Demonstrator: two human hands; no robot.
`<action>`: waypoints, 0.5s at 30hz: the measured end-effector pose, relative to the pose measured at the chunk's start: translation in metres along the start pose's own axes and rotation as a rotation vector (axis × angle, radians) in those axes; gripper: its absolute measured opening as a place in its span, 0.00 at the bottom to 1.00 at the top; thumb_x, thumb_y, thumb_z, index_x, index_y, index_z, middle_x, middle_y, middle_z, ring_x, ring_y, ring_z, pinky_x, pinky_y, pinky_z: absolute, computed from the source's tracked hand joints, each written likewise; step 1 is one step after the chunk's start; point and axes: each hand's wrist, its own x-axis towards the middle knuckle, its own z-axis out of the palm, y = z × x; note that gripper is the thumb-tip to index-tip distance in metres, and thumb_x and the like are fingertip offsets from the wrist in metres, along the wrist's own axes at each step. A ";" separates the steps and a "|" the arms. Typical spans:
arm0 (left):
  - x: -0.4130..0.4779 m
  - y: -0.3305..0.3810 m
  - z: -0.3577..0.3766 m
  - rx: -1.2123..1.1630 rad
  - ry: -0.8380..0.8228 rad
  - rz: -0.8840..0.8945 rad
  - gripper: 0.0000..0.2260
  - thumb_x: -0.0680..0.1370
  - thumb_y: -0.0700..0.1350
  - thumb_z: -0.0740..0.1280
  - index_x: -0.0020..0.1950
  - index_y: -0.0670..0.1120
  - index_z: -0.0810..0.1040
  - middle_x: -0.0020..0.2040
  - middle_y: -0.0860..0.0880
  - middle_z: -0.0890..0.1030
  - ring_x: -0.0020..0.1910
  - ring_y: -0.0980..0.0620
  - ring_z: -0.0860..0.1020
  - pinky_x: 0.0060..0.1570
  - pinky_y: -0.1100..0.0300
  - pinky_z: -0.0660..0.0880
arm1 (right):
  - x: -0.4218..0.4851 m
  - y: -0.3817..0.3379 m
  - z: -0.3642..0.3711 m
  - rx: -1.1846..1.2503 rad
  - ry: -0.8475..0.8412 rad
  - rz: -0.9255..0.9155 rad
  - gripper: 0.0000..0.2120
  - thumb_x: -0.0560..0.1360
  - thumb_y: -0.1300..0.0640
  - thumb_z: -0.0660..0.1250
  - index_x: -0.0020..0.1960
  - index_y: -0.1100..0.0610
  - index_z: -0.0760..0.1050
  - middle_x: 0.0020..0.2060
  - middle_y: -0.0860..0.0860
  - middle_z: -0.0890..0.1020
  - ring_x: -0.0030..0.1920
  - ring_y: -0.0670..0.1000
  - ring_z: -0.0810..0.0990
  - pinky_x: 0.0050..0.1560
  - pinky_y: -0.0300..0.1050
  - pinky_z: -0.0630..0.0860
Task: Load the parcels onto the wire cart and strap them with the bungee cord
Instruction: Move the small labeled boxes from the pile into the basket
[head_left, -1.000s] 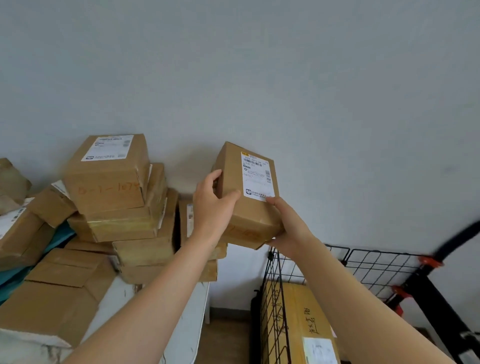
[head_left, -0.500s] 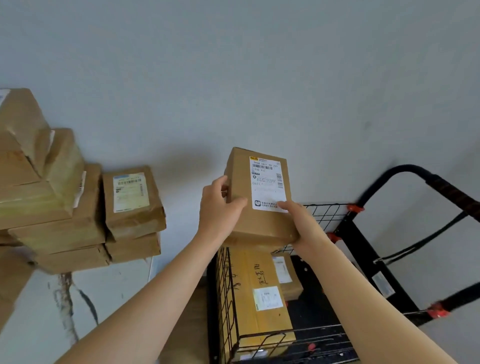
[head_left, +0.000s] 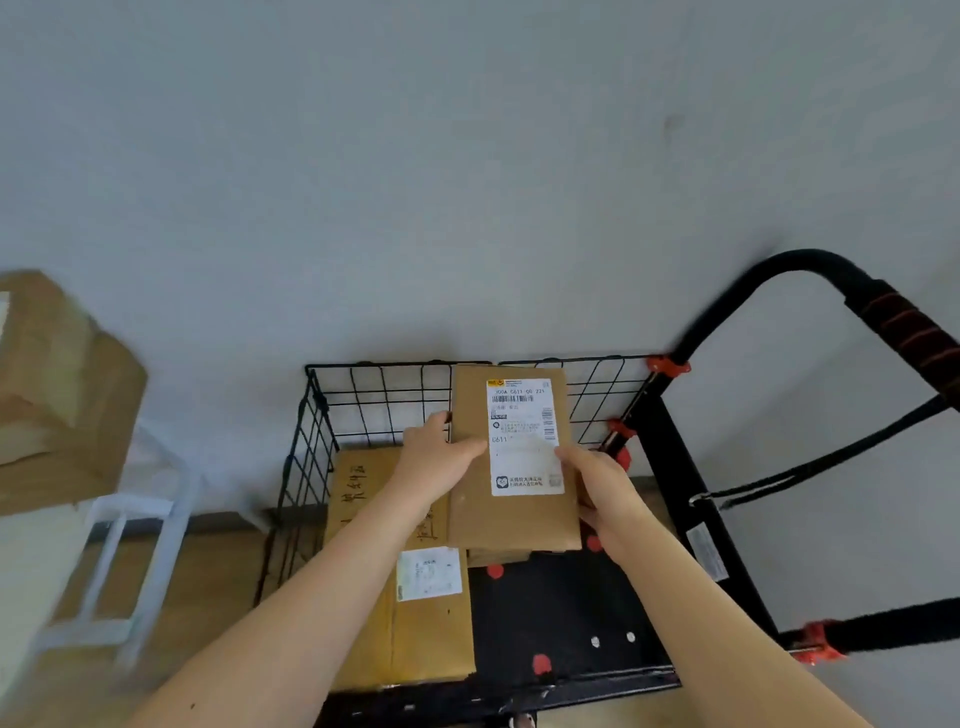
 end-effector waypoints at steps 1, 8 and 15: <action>0.008 -0.002 0.018 -0.001 -0.009 -0.025 0.26 0.74 0.49 0.68 0.70 0.51 0.66 0.65 0.46 0.71 0.54 0.49 0.76 0.52 0.54 0.75 | 0.014 0.005 -0.013 -0.012 -0.009 0.026 0.22 0.72 0.48 0.68 0.63 0.56 0.72 0.52 0.53 0.82 0.53 0.53 0.80 0.47 0.46 0.77; 0.050 -0.046 0.101 -0.065 -0.045 -0.291 0.24 0.76 0.44 0.67 0.70 0.47 0.64 0.52 0.53 0.75 0.48 0.54 0.74 0.38 0.62 0.70 | 0.093 0.055 -0.062 -0.148 -0.077 0.188 0.26 0.74 0.53 0.67 0.69 0.55 0.64 0.57 0.55 0.78 0.54 0.53 0.79 0.49 0.46 0.76; 0.088 -0.124 0.151 0.010 -0.142 -0.529 0.24 0.76 0.45 0.66 0.71 0.47 0.64 0.62 0.49 0.77 0.56 0.49 0.76 0.51 0.56 0.73 | 0.144 0.125 -0.070 -0.262 -0.204 0.479 0.24 0.77 0.57 0.66 0.70 0.56 0.63 0.56 0.53 0.80 0.46 0.49 0.80 0.35 0.40 0.75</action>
